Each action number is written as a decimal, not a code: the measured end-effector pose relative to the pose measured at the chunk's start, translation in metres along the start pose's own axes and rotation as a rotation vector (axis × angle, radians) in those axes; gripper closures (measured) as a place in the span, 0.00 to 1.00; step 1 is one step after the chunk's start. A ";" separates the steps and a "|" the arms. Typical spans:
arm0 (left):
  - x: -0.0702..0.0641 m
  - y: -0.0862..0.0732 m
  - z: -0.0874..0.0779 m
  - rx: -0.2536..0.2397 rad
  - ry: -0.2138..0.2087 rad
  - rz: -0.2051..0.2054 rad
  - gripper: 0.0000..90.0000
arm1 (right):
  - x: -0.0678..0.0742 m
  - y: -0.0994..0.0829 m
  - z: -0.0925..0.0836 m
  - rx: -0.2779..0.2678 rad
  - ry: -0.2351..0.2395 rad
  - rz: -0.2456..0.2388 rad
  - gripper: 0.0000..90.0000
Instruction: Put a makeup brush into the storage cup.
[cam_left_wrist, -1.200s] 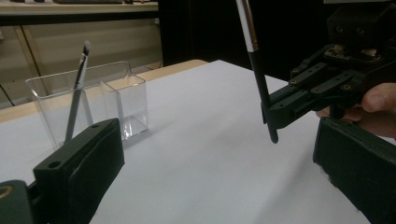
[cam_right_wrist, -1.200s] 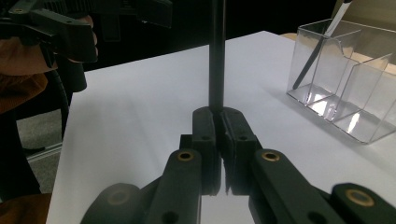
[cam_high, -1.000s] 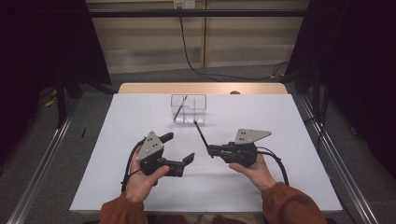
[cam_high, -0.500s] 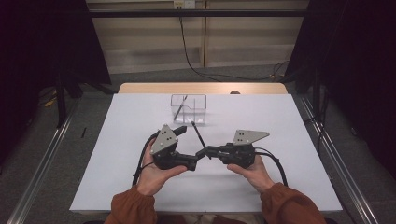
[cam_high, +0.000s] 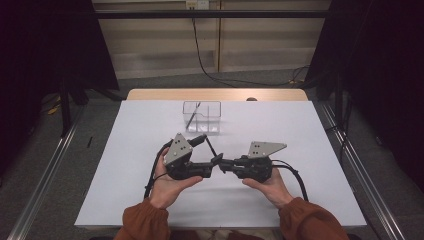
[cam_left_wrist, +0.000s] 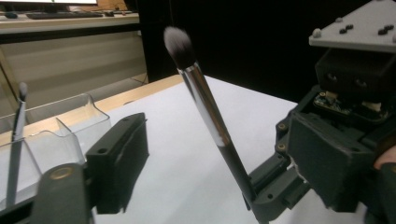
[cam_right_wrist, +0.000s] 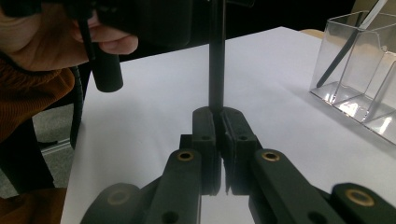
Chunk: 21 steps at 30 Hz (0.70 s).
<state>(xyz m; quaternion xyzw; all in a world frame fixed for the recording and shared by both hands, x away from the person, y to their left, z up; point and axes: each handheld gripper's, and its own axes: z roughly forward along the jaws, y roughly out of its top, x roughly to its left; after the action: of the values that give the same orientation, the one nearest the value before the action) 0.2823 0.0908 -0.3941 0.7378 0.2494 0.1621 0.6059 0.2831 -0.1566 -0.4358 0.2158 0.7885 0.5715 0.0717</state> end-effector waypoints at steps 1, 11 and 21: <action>0.001 0.000 0.000 -0.007 -0.008 -0.006 0.32 | 0.000 0.000 0.000 0.000 0.001 0.001 0.94; 0.005 0.001 -0.003 -0.019 0.007 -0.042 0.62 | 0.002 -0.002 0.001 0.000 -0.001 0.006 0.94; 0.006 0.001 -0.004 -0.009 -0.016 -0.093 0.80 | 0.002 -0.003 0.000 -0.001 -0.008 0.005 0.94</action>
<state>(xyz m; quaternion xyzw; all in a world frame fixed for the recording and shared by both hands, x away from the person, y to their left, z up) 0.2850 0.0969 -0.3925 0.7239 0.2780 0.1290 0.6181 0.2807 -0.1562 -0.4386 0.2202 0.7873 0.5712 0.0734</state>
